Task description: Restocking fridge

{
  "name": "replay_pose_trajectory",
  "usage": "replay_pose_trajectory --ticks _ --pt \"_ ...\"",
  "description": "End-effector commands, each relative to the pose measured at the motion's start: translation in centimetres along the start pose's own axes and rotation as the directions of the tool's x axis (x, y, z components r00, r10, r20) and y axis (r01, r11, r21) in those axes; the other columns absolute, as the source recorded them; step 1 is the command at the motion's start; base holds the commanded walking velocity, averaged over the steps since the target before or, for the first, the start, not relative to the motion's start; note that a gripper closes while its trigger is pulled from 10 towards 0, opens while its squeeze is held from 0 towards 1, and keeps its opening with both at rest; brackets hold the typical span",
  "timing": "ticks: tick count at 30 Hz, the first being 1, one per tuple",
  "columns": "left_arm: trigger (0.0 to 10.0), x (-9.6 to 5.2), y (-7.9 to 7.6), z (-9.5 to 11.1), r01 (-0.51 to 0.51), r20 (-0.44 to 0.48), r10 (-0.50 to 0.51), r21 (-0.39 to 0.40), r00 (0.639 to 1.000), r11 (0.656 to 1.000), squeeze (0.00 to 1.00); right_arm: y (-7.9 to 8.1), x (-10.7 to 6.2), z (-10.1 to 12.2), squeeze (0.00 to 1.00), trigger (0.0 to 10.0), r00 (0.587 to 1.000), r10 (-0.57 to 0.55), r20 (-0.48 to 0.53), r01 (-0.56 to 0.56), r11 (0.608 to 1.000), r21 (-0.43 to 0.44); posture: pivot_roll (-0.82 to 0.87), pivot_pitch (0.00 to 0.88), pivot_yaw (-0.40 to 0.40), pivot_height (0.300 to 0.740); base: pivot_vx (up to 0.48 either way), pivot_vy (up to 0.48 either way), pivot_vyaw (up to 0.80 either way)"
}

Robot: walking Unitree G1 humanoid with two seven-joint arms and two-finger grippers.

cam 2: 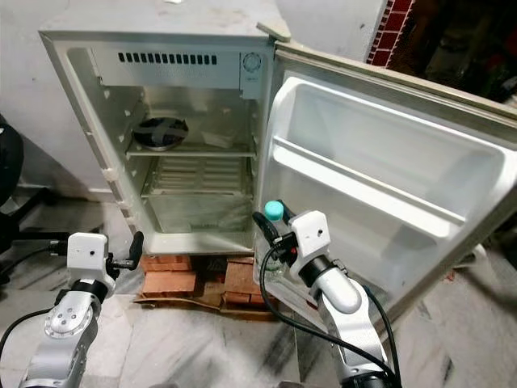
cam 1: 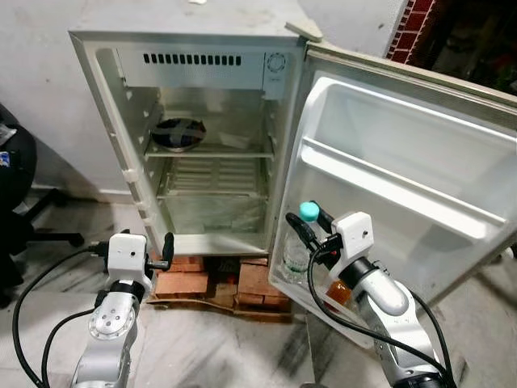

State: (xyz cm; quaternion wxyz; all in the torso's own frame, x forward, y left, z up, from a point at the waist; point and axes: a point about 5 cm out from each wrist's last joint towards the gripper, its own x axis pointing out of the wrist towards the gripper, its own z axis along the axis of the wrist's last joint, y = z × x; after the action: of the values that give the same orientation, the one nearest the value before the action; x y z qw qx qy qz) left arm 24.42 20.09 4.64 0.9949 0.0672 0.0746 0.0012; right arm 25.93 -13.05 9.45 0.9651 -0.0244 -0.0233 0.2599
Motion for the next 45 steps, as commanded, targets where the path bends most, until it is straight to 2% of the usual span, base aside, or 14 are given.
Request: replay_pose_trajectory --ticks 1,18,45 --pt "10.0 -0.05 -0.11 0.02 0.000 -0.003 0.000 0.007 1.000 1.000 0.00 -0.48 0.14 0.79 0.00 10.0 0.999 -0.011 0.037 0.011 1.000 -0.010 0.01 0.000 -0.018 0.726 0.000 0.000 0.00" --pt "10.0 -0.02 -0.12 -0.03 -0.005 -0.004 0.005 0.012 1.000 1.000 0.00 -0.44 0.39 0.78 0.00 10.0 0.999 -0.007 0.036 0.007 1.000 -0.011 0.01 0.000 -0.020 0.626 0.000 0.000 0.00" --pt "10.0 0.01 0.29 0.12 -0.018 0.003 0.018 0.019 1.000 1.000 0.00 -0.44 1.08 1.25 0.00 10.0 0.998 -0.004 0.066 0.005 1.000 -0.025 0.01 0.000 -0.016 0.626 0.029 0.000 0.00"
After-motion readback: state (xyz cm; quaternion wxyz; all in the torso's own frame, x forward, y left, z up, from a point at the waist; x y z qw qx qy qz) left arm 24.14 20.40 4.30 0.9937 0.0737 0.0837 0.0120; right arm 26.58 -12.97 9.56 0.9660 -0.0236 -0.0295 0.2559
